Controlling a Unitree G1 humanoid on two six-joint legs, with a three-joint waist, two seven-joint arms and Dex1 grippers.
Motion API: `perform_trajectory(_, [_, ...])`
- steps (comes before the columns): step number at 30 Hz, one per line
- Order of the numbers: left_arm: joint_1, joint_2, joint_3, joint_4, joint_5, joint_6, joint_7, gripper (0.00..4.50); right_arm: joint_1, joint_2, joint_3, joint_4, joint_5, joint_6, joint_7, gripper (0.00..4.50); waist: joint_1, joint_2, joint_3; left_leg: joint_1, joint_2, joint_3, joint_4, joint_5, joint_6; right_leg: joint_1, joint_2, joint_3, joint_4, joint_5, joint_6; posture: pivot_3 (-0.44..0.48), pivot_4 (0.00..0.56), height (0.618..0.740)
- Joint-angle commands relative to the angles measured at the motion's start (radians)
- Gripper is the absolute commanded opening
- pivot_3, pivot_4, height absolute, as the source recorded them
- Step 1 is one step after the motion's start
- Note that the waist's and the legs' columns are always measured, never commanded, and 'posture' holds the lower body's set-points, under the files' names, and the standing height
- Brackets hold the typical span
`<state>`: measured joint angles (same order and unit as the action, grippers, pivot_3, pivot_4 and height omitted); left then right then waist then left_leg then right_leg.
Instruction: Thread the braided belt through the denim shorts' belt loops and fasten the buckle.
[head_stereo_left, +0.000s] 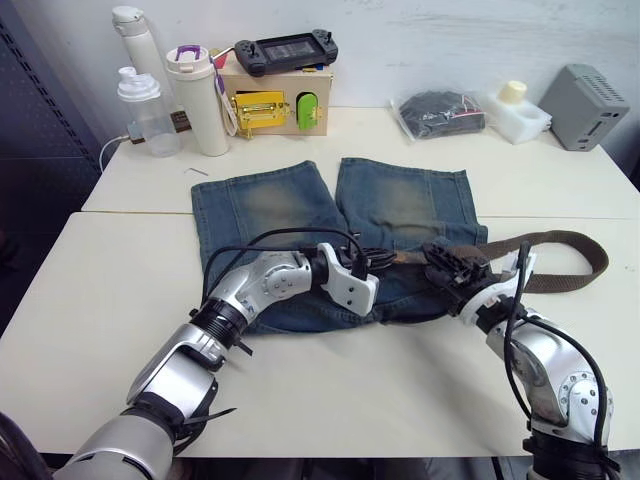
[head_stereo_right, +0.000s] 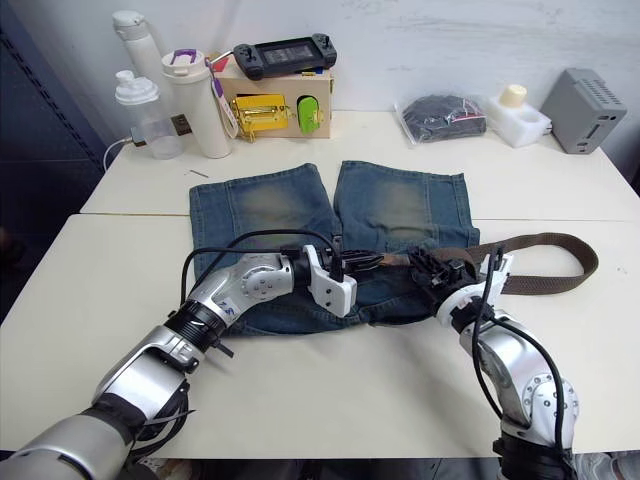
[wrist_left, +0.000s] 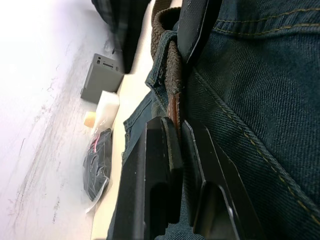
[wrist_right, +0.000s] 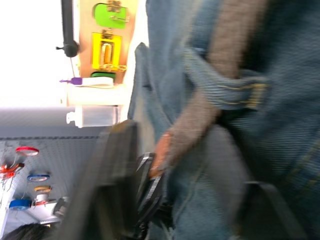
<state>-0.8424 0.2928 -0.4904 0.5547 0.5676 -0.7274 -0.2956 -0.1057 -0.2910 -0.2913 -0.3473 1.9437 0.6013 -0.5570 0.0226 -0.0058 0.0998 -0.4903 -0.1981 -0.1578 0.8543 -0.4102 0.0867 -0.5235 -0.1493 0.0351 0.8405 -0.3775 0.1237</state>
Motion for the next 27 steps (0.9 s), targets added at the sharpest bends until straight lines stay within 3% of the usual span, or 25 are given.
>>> perform_trajectory(1, [-0.009,-0.007,0.008,-0.044,-0.001,-0.024,0.021,0.00,-0.004,0.018,0.012,-0.014,-0.012,-0.032,0.009,0.27,0.000,0.000,0.000,0.000,0.000,0.000,0.000,0.000,0.000,0.000,0.000,0.000,0.000,0.000,0.000,0.000,0.150,0.646])
perform_trajectory(2, [-0.009,-0.006,0.008,-0.046,-0.002,-0.031,0.022,0.00,-0.006,0.025,0.015,-0.014,-0.015,-0.038,0.012,0.06,0.000,0.000,0.000,0.000,0.000,0.000,0.000,0.000,0.000,0.000,0.000,0.000,0.000,0.000,0.000,0.000,0.150,0.646])
perform_trajectory(6, [0.007,-0.010,0.014,-0.052,-0.049,-0.048,0.000,0.00,-0.011,0.041,0.020,-0.015,-0.024,-0.054,0.022,0.06,-0.002,0.000,0.000,0.000,0.000,0.000,0.000,0.000,0.000,-0.001,0.000,0.000,0.002,0.000,0.000,0.000,0.150,0.646])
perform_trajectory(9, [0.045,-0.044,0.029,-0.060,-0.198,0.025,-0.121,1.25,-0.007,0.038,0.022,-0.013,-0.038,-0.052,0.037,0.00,-0.003,0.001,0.000,0.000,-0.001,0.000,0.000,0.000,0.000,-0.004,-0.001,0.001,0.006,0.000,0.000,0.000,0.150,0.646])
perform_trajectory(14, [0.119,-0.153,0.125,-0.165,-0.556,0.358,-0.355,3.38,-0.003,0.025,0.014,0.009,-0.070,-0.054,0.051,0.00,-0.005,0.001,0.000,0.000,-0.001,0.000,0.000,0.000,0.000,-0.009,-0.001,0.001,0.008,0.000,0.000,0.000,0.150,0.646])
perform_trajectory(20, [0.144,-0.162,0.278,-0.388,-0.872,0.774,-0.453,3.38,-0.008,0.005,0.011,0.026,-0.096,-0.040,0.070,0.00,-0.034,0.002,0.000,-0.001,0.000,0.000,-0.002,0.000,-0.001,-0.007,-0.001,0.001,0.009,0.000,0.000,0.000,0.150,0.646])
perform_trajectory(22, [0.166,-0.111,0.343,-0.487,-0.975,0.924,-0.472,3.38,-0.009,-0.007,0.012,0.031,-0.104,-0.028,0.082,0.00,-0.047,0.003,-0.001,0.000,0.001,0.000,-0.003,-0.001,-0.001,-0.007,-0.001,0.001,0.009,0.000,0.000,0.000,0.150,0.646])
perform_trajectory(27, [0.252,0.020,0.430,-0.673,-1.096,1.142,-0.486,3.38,-0.016,-0.024,0.018,0.038,-0.109,-0.007,0.096,0.00,-0.055,0.005,-0.002,0.002,0.001,-0.001,-0.007,-0.001,-0.002,-0.008,0.000,0.000,0.009,0.000,0.000,0.000,0.150,0.646])
